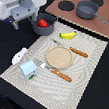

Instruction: Interact with the objects in diverse but meaningful ways.

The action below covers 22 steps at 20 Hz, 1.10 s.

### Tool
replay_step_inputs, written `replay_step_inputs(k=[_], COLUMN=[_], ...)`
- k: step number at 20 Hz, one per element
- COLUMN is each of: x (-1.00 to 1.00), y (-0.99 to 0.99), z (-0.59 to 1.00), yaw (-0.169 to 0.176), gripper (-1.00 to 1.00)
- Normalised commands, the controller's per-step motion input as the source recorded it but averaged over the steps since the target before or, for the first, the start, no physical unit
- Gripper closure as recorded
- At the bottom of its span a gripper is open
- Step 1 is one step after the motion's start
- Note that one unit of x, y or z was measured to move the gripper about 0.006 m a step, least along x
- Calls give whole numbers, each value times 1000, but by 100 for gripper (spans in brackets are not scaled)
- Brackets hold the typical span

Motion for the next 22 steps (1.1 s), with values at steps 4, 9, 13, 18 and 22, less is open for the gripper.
replay_step_inputs(k=[4,9,13,18,22], x=[314,286,202,89,40], y=[-811,-537,-444,-391,-303], z=[0,9,5,-53,-94], yaw=[27,158,200,183,200], gripper=[-100,-100,-100,-100,-100])
